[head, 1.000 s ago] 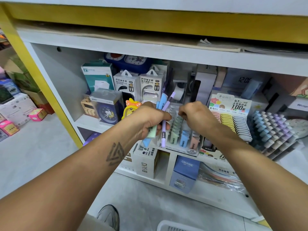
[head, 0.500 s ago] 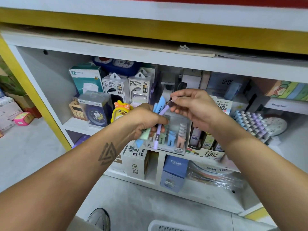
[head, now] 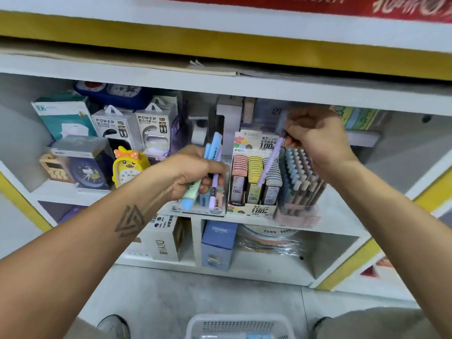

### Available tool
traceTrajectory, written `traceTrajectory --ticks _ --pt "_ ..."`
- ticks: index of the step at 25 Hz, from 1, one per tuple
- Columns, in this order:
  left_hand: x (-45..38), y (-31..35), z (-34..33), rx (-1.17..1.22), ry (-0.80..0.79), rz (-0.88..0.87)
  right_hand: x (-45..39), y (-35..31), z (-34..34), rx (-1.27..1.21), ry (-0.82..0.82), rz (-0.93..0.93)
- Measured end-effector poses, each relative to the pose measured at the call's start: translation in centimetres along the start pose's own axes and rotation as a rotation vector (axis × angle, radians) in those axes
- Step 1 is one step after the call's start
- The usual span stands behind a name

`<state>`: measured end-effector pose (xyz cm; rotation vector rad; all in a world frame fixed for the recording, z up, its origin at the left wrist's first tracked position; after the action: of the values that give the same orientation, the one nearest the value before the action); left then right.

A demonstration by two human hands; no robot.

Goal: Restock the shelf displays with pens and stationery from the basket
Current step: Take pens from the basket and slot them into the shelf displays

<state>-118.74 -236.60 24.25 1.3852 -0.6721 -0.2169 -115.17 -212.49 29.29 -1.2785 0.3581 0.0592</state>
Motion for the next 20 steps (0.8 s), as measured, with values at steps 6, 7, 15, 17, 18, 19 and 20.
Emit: traceTrajectory --ticks 6,7,15,17,18,19,20 --pt "-1.5 0.8 -7.1 0.064 -0.151 -0.086 4.1 -0.2 6.6 0.167 0.056 0.055" --pt "-1.7 0.8 -8.1 0.061 -0.159 -0.091 4.7 -0.1 7.2 0.185 0.066 0.078" --pt "-2.7 0.0 -12.0 0.071 -0.185 -0.088 7.3 3.3 7.7 0.657 -0.141 0.181" --pt "-2.9 -0.1 -12.3 0.082 -0.188 -0.09 7.6 3.8 7.5 0.686 -0.157 0.192" --pt "-2.9 -0.1 -12.3 0.088 -0.188 -0.09 7.6 3.9 7.5 0.678 -0.154 0.187" --pt "-2.9 -0.1 -12.3 0.091 -0.187 -0.091 7.7 3.9 7.6 0.67 -0.155 0.177" --pt "-2.8 -0.1 -12.3 0.093 -0.183 -0.092 7.8 3.8 7.7 0.668 -0.168 0.167"
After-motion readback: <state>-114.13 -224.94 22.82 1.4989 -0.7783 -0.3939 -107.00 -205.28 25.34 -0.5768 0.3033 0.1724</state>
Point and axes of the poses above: each hand's wrist, its own x-axis away from the middle knuckle, its own z-axis out of the back of the hand, y = z × x, the point moved 2 cm from there along -x, towards the middle knuckle, and after that the axes turned 9 degrees about -y, right-handed, at the moved point
